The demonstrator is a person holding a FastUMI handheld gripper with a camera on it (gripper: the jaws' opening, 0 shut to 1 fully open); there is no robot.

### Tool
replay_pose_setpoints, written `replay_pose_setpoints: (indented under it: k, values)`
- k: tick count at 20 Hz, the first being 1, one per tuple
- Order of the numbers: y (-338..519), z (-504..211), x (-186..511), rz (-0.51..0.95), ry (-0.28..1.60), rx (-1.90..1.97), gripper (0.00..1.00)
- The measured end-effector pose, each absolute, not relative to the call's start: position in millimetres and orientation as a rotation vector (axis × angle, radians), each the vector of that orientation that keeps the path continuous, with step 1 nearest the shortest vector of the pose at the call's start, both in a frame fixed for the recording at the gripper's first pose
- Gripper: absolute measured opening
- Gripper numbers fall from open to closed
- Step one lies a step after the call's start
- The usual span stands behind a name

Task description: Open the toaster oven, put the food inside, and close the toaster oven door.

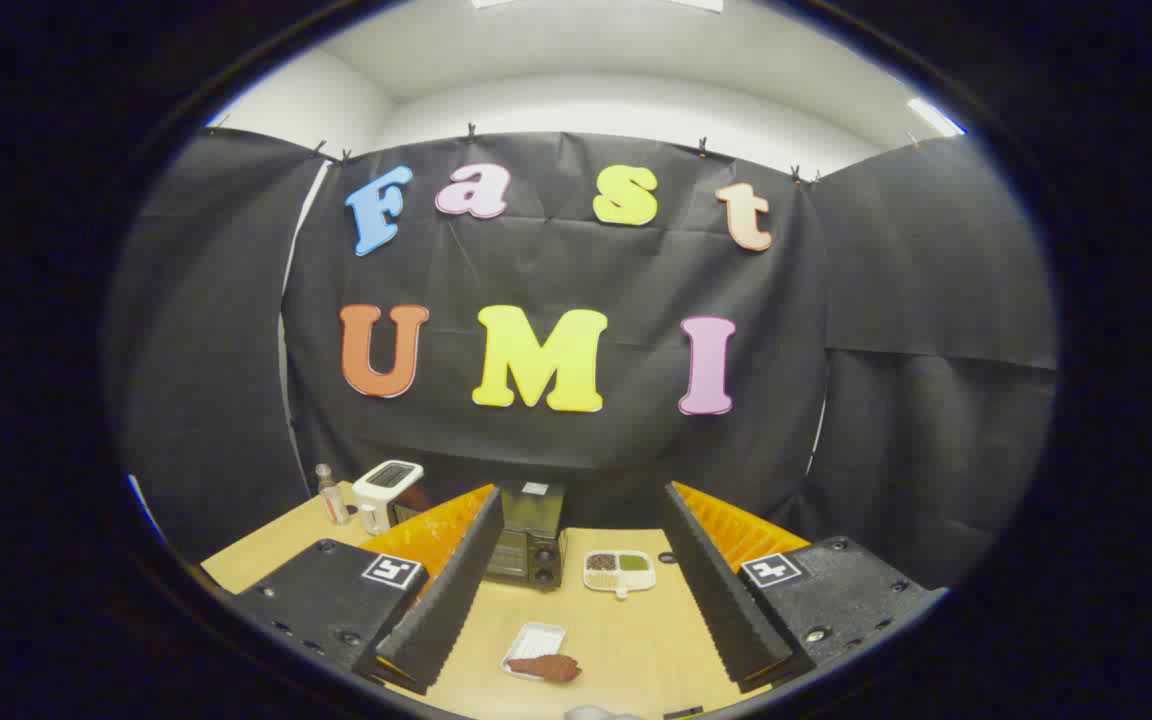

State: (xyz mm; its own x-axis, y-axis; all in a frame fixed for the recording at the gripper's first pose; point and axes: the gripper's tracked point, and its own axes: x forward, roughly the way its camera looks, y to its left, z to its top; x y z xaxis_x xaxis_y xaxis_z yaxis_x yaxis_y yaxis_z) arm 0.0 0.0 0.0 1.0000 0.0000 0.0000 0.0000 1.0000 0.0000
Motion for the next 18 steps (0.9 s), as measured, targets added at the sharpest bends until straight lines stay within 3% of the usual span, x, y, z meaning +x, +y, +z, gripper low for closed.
replay_pose_setpoints:
  k: [18]
  values:
    - [-4.2, 3.2, 0.2, -0.057, -0.003, 0.013, 1.00]
